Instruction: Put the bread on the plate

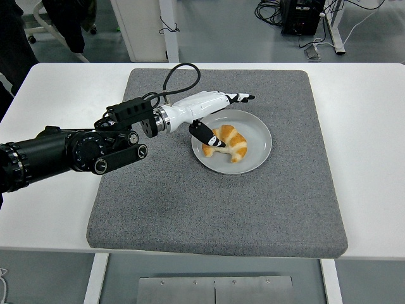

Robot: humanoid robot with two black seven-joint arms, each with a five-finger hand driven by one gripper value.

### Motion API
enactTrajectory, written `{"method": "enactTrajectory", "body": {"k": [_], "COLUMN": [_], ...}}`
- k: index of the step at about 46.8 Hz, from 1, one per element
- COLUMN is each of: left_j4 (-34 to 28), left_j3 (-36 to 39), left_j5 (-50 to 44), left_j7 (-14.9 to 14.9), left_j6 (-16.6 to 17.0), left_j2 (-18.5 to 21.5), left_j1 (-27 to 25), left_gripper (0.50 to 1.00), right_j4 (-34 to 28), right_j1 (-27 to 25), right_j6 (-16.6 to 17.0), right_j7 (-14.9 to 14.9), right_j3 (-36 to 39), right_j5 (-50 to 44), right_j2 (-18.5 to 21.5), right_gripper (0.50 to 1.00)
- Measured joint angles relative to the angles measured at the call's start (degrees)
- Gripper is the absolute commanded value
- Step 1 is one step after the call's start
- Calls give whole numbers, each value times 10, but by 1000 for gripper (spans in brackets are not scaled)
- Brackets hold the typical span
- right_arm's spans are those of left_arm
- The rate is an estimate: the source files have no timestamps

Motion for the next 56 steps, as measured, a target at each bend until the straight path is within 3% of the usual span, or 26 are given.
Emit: {"method": "enactTrajectory", "body": {"k": [2,10,14,21,32,42,56], "left_j4": [0,0,0,1,18,59,143], "left_j3": [-11,-94,-131,-183,-262,-329,-343], "left_j5": [-20,-128,-165,-193,-274,-341,-421], "left_j7": [-1,-1,0,1,0,1,3], "left_j6": [-16,-133,-165,-171,-169,-170,-173], "left_j2": [4,41,62,97,110,93,45], "left_j1": [0,-7,-8,1,57,109,115], "left_gripper": [958,961,964,968,968,968,968], "right_j4": [0,0,0,0,0,0,0], "right_j1": [0,0,0,0,0,0,0], "right_j6": [0,0,0,0,0,0,0], "right_j7": [0,0,0,0,0,0,0], "right_j3": [0,0,0,0,0,0,0], "right_j5": [0,0,0,0,0,0,0], "right_j2": [0,0,0,0,0,0,0], "right_gripper": [1000,1000,1000,1000,1000,1000,1000]}}
